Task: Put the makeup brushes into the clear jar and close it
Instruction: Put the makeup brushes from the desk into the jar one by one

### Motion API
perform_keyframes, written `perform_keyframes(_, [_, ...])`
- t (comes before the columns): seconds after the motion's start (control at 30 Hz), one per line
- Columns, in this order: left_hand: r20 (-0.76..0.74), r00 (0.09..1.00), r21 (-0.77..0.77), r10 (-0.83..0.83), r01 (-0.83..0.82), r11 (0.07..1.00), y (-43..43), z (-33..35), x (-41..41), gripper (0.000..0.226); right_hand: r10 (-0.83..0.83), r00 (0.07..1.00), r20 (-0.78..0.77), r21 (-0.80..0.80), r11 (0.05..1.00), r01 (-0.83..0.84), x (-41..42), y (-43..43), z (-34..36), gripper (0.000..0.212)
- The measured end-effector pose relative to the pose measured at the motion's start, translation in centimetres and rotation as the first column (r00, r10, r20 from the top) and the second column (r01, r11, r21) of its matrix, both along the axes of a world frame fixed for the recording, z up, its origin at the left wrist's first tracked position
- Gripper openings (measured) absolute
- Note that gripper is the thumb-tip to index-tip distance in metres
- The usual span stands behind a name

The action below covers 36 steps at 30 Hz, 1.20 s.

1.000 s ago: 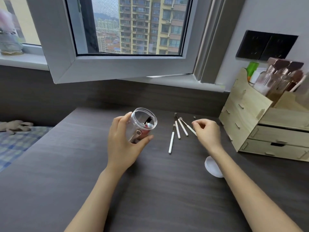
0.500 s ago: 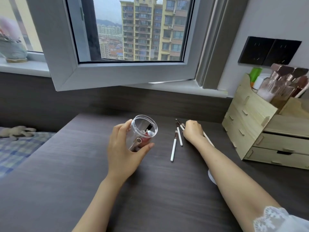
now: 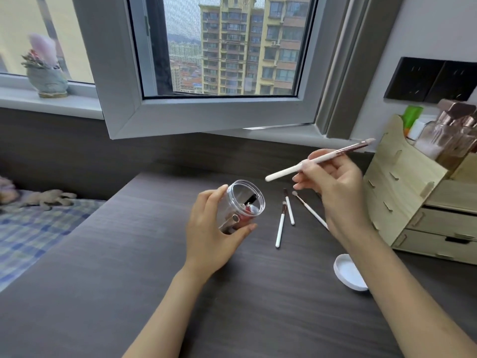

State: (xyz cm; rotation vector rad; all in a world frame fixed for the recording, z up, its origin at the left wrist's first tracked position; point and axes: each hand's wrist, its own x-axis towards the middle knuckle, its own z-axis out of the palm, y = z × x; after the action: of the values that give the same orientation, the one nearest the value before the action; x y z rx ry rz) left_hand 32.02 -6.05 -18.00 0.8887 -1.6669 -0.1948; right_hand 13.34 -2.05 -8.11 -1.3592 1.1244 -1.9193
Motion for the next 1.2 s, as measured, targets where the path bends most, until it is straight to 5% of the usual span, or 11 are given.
perform_keyframes(0.17, [0.079,0.996,-0.040,-0.043,0.047,0.998,0.6,0.0,-0.4,0.079,-0.025,0.891,-0.453,0.084,0.994,0.071,3.8,2.2,-1.3,0.004])
perform_keyframes(0.23, [0.104,0.993,-0.036,-0.049,0.053,0.998,0.7,-0.1,-0.5,0.081,-0.006,0.799,-0.602,0.163,0.978,0.129,4.2,1.9,-2.3,0.022])
perform_keyframes(0.37, [0.092,0.993,-0.015,-0.067,0.069,0.997,0.8,0.1,-0.4,0.076,-0.101,0.613,-0.784,-0.007,0.988,0.154,4.8,2.2,-3.5,0.040])
perform_keyframes(0.47, [0.081,0.995,-0.016,-0.057,0.059,0.998,0.7,0.2,-0.3,0.076,-0.002,0.695,-0.719,0.048,0.998,0.052,4.5,2.3,-3.9,0.031])
perform_keyframes(0.53, [0.050,0.998,-0.016,-0.045,0.046,0.999,0.5,0.1,-0.2,0.079,0.073,0.885,-0.460,0.123,0.992,-0.018,3.6,1.7,-3.9,0.029])
perform_keyframes(0.6, [0.001,0.999,-0.004,-0.032,0.032,0.999,0.2,0.0,0.0,0.079,-0.059,0.966,-0.251,0.179,0.978,0.107,1.6,0.1,-4.5,0.033])
perform_keyframes(0.67, [-0.044,0.999,0.005,-0.021,0.022,1.000,-0.1,0.0,0.2,0.077,-0.247,0.909,-0.336,0.293,0.890,0.351,-0.8,-2.3,-5.5,0.034])
perform_keyframes(0.77, [-0.086,0.996,0.014,-0.017,0.018,1.000,-0.3,-0.1,0.2,0.075,-0.254,0.725,-0.640,0.365,0.730,0.578,-3.6,-5.8,-7.2,0.027])
perform_keyframes(0.97, [-0.102,0.995,0.047,-0.018,0.022,0.999,-0.6,-0.1,0.4,0.073,-0.038,0.578,-0.815,0.468,0.544,0.696,-4.4,-10.4,-8.5,0.028])
perform_keyframes(1.2, [-0.124,0.992,0.047,-0.017,0.023,0.999,-0.6,-0.2,0.3,0.072,0.064,0.522,-0.851,0.491,0.453,0.744,-4.2,-12.8,-8.5,0.032])
